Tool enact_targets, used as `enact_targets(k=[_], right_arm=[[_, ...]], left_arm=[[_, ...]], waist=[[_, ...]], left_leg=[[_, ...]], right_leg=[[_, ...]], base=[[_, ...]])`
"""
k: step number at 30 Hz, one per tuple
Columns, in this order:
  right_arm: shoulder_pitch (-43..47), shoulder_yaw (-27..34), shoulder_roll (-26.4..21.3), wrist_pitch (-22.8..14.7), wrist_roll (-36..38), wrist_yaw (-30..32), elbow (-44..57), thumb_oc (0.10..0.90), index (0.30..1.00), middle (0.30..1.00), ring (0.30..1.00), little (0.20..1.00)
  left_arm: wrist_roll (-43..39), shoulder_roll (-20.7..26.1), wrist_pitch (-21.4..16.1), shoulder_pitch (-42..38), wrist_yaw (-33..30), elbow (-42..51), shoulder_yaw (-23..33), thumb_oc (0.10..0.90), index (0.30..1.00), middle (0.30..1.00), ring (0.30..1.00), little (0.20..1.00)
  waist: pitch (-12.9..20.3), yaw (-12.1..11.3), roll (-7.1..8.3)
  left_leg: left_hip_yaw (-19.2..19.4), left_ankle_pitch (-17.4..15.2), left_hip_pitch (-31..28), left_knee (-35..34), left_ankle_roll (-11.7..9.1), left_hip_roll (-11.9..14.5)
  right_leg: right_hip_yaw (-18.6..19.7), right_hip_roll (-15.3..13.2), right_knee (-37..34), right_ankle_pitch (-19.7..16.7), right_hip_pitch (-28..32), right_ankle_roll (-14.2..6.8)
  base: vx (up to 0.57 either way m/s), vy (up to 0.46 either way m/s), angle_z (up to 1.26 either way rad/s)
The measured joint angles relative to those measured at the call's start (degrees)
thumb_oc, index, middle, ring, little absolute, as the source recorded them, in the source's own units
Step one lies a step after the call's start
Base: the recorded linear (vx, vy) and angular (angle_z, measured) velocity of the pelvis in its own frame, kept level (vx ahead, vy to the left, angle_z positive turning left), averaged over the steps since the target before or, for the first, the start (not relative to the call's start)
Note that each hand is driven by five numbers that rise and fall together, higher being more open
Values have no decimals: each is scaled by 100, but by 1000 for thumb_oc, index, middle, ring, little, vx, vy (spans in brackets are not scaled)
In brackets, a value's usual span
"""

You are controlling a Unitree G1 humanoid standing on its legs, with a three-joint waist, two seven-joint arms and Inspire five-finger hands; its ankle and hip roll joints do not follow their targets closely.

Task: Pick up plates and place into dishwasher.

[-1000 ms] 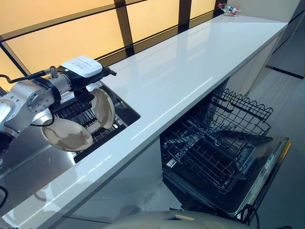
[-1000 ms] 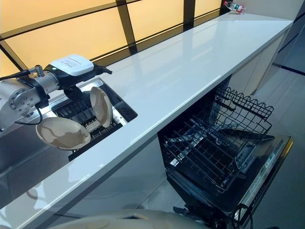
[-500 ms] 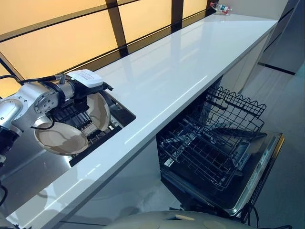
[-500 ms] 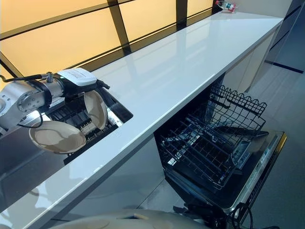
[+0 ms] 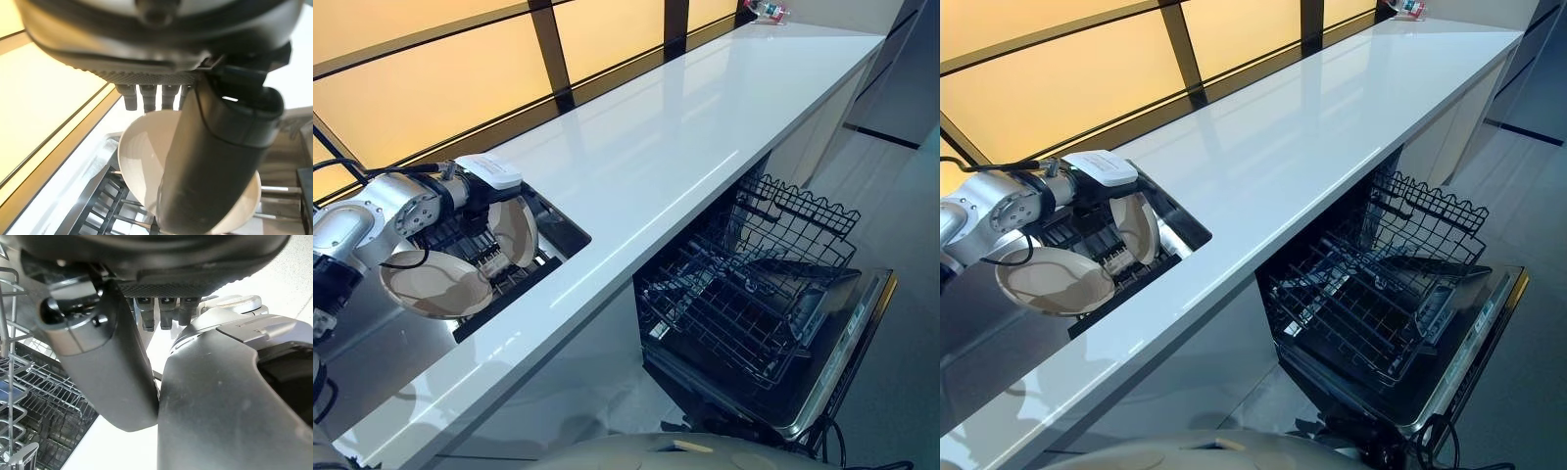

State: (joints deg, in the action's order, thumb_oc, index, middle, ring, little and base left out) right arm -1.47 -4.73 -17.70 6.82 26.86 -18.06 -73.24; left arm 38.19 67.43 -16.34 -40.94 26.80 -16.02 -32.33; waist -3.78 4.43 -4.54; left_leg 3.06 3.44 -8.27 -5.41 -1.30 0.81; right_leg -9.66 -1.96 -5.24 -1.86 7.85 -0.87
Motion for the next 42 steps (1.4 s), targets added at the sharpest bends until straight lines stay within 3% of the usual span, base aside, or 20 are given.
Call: enact_targets(k=[6,7,8,10,23,31,35,42], right_arm=[[6,-1,1,-1,1,-5,34,800,900,900,900,900],[7,-1,1,0,1,-5,39,800,900,900,900,900],[6,-1,2,0,1,-6,42,800,900,900,900,900],[8,-1,2,-1,2,-7,45,800,900,900,900,900],[-17,-69,-36,-34,209,-77,182,800,900,900,900,900],[-456,-482,-363,353,750,-105,1529,800,900,900,900,900],[-573,-571,-331,599,909,-91,2285,800,900,900,900,900],[-759,-930,-382,820,736,196,3613,800,900,900,900,900]], left_arm=[[241,-158,13,-47,-302,-338,-179,800,900,900,900,900],[244,-199,19,-47,-357,-379,-192,751,858,858,858,851],[249,-219,19,-47,-405,-401,-220,589,719,719,719,689],[330,-270,20,-74,-439,-412,-303,100,300,300,300,200],[919,-387,-32,-656,-456,-457,-823,100,300,300,300,200],[1130,-382,-99,-723,-497,-509,-843,100,300,300,300,200],[1150,-335,-232,-723,-574,-684,-847,100,300,300,300,200],[1120,-109,-269,-713,-1253,-979,-999,100,300,300,300,200]], waist=[[-20,53,1],[-21,56,2],[-21,64,2],[-21,68,2],[-54,190,-13],[-205,237,-94],[-285,244,-68],[-417,251,43]], left_leg=[[59,-18,-6,0,5,-2],[67,-20,-6,0,5,-2],[78,-25,-7,0,4,-2],[107,-31,-11,0,6,-2],[125,-41,-11,-1,10,-16],[130,-39,-10,-2,13,-24],[157,-37,-15,-2,14,-17],[220,-38,-8,0,27,-53]], right_leg=[[47,-1,1,-7,-16,8],[56,-2,1,-7,-18,8],[68,-1,1,-8,-23,8],[93,-1,2,-11,-28,6],[107,-23,2,-16,-36,-3],[105,-45,4,-53,-34,-14],[112,-46,4,-62,-38,-9],[118,-75,31,-86,-61,-46]], base=[[27,8,-4],[29,17,-5],[23,18,-6],[16,19,-6],[0,0,0],[-35,-4,0],[-46,-1,-2],[-50,11,-2]])
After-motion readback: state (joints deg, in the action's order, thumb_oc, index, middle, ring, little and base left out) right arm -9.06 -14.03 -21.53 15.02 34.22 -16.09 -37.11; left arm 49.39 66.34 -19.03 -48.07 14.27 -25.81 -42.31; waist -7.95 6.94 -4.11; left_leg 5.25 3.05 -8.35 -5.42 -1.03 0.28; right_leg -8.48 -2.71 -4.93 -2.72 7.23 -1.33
